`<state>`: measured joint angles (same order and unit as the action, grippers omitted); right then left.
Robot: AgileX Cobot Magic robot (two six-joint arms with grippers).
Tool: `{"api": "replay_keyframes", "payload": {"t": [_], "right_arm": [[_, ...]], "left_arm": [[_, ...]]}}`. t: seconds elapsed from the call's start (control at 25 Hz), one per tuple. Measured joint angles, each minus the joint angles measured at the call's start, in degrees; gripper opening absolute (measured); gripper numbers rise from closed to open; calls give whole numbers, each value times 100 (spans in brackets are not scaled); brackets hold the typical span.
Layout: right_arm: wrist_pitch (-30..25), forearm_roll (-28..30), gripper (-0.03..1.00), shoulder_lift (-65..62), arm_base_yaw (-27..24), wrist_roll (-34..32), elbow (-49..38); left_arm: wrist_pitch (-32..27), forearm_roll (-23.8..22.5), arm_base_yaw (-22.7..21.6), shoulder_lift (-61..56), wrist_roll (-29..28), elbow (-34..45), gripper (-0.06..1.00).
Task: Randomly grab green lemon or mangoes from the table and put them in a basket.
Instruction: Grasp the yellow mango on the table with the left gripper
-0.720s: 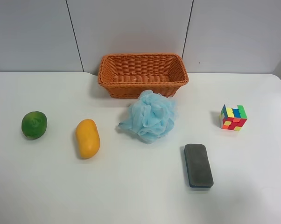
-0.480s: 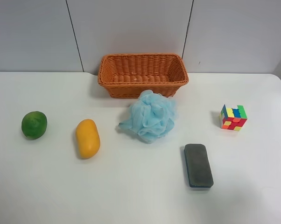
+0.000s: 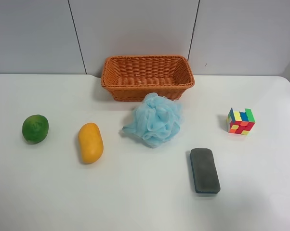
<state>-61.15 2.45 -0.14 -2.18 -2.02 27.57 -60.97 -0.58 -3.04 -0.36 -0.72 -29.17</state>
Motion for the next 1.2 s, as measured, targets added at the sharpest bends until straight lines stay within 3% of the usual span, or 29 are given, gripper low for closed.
{"api": "replay_keyframes", "payload": {"t": [0.2, 0.36, 0.64, 0.8, 0.88, 1.04, 1.2], "right_arm": [[0, 0, 99, 0, 0, 0, 0], [0, 0, 99, 0, 0, 0, 0], [0, 0, 99, 0, 0, 0, 0], [0, 0, 99, 0, 0, 0, 0], [0, 0, 99, 0, 0, 0, 0], [0, 0, 99, 0, 0, 0, 0], [0, 0, 99, 0, 0, 0, 0]], "left_arm": [[0, -28, 0, 58, 0, 0, 100], [182, -114, 0, 778, -6, -98, 100], [1827, -8, 0, 3066, -6, -759, 100], [2186, 679, 10, 4551, 129, -1313, 100], [2235, 986, 226, 5161, 312, -1548, 100], [2294, 1141, 1036, 6129, 388, -1907, 100], [2378, 1204, 1655, 6965, -127, -1954, 100]]}}
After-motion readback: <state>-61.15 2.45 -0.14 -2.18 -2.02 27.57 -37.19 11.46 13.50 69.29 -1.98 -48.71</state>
